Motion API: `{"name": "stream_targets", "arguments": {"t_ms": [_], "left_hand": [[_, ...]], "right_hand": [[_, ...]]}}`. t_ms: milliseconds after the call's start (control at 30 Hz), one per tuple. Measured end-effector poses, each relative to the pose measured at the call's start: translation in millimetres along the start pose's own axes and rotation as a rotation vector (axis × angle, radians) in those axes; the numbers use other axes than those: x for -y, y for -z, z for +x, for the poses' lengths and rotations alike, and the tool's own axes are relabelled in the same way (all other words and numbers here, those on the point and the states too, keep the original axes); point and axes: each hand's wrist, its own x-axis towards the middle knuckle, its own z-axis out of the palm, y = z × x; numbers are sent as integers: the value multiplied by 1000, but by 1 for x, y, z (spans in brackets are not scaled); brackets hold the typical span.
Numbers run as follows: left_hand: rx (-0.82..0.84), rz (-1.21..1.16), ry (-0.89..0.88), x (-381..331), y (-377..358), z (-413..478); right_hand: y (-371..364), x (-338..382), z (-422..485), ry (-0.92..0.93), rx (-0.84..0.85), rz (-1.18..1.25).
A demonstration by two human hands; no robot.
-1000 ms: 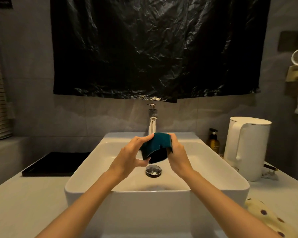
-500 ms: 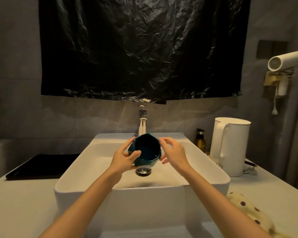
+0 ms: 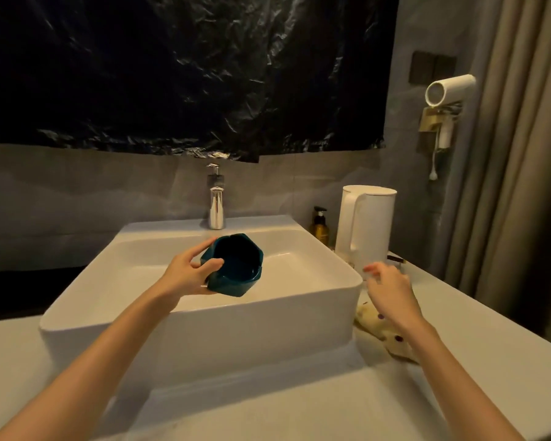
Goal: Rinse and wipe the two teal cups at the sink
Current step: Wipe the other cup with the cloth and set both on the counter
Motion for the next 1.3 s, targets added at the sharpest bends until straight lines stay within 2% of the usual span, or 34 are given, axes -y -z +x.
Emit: {"name": "stream_targets", "arguments": {"t_ms": [100, 167, 267, 400, 467, 567, 700, 833, 1067, 1233, 1300], "left_hand": [[19, 48, 1, 1, -1, -2], [30, 67, -1, 1, -1, -3], [34, 74, 9, 0, -1, -5], [7, 70, 3, -2, 0, -6], [-14, 56, -1, -2, 0, -6], [-61, 19, 0, -4, 0, -7], [-114, -50, 4, -6, 1, -9], [-154, -118, -8, -7, 3, -10], [-196, -137, -54, -8, 3, -10], [-188, -102, -60, -7, 5, -7], [-175, -101, -45, -6, 5, -6]], "right_hand": [[-13, -30, -12, -69, 296, -326], [-21, -43, -20, -68, 336, -442], [-30, -56, -21, -36, 209, -446], [-16, -37, -17, -12, -97, -86], [-2, -6, -15, 64, -257, 135], [18, 52, -10, 259, -341, 314], [13, 123, -7, 512, -237, 397], [-22, 177, -19, 577, 5, 422], [-76, 193, -22, 732, 183, 262], [-81, 189, -15, 1110, 362, -61], [-79, 191, -11, 1174, 399, -164]]}}
